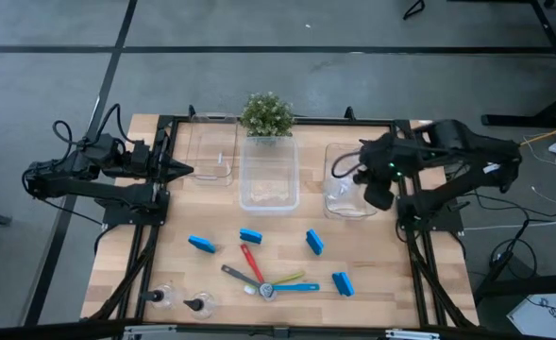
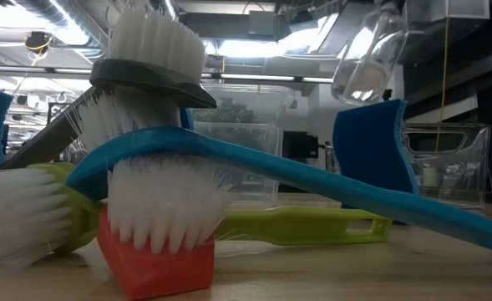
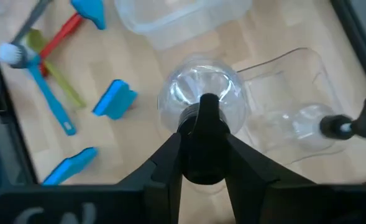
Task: Pick & Place Kitchen Sink Supplies
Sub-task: Put the transparent bottle into the right transparent bin
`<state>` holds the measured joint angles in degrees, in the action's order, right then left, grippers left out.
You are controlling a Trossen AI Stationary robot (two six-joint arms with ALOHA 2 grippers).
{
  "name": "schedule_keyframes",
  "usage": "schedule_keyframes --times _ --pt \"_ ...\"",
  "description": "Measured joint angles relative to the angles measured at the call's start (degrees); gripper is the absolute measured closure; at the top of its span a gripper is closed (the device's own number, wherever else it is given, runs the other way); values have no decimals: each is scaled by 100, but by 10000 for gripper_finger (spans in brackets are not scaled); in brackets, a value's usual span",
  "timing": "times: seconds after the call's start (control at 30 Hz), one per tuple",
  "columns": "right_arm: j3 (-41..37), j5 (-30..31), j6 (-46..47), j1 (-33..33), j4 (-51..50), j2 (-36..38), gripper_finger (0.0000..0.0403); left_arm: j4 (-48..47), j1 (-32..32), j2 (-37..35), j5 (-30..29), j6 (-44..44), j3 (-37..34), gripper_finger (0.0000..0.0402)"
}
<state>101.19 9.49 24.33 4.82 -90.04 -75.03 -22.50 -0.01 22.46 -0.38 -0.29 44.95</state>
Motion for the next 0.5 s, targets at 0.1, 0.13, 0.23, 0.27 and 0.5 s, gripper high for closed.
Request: schedule_keyframes --times 0.1,0.13,0.23,0.27,0.5 --pt "0 -4 -294 -249 4 -159 309 -1 -1 0 0 0 1 395" --pt "0 -4 -391 -316 2 -213 309 -2 -2 2 0 0 1 396" --pt "-1 -46 -668 -511 3 -341 309 -2 0 1 0 1 0 395" --pt "-2 -80 -740 -575 4 -367 309 -2 -2 2 0 0 0 395" --pt "-4 -161 -1007 -1020 1 -404 309 -1 0 1 0 2 0 395"
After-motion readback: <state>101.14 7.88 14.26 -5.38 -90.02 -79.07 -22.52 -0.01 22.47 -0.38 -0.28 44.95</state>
